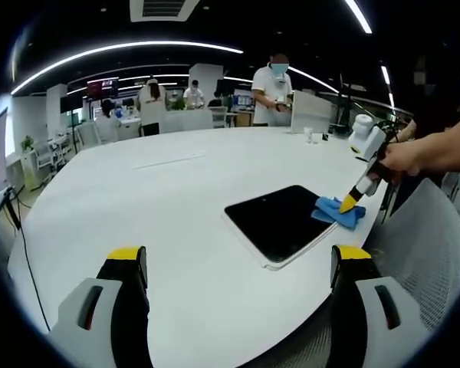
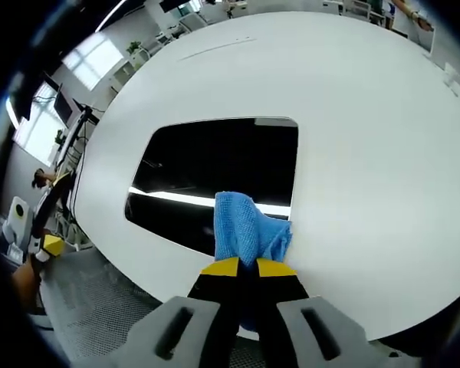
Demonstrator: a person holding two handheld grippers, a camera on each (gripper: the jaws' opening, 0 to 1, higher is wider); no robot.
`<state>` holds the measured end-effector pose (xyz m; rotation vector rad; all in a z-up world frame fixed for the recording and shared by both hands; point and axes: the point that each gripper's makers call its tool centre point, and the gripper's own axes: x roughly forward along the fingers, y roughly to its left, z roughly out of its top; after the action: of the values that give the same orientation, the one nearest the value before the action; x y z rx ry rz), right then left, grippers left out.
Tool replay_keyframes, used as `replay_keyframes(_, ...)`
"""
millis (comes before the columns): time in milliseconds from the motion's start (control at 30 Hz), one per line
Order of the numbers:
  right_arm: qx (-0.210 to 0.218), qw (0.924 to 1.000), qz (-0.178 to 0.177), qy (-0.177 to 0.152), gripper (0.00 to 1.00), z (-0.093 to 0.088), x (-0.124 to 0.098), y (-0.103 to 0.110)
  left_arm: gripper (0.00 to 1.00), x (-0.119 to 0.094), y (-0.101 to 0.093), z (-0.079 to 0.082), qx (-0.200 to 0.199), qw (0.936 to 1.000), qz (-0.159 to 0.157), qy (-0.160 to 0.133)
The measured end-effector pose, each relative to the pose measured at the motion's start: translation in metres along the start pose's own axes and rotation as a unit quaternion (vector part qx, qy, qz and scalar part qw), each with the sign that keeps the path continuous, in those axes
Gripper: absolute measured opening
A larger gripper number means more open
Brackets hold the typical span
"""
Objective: Wipe the mirror surface with the cleaning cloth until all visible marks leave the cleaned area.
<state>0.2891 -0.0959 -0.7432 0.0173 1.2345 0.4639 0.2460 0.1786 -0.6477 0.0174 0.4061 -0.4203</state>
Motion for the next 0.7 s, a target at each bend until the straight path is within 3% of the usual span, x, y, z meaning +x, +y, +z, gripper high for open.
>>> replay_keyframes(700,0.002,1.0000,-0.007,0.003,0.00,0.0043,-0.0021,-0.0033,0.99,0.0006,-0.0009,-0.0012,-0.001,1.0000,-0.002,0.004)
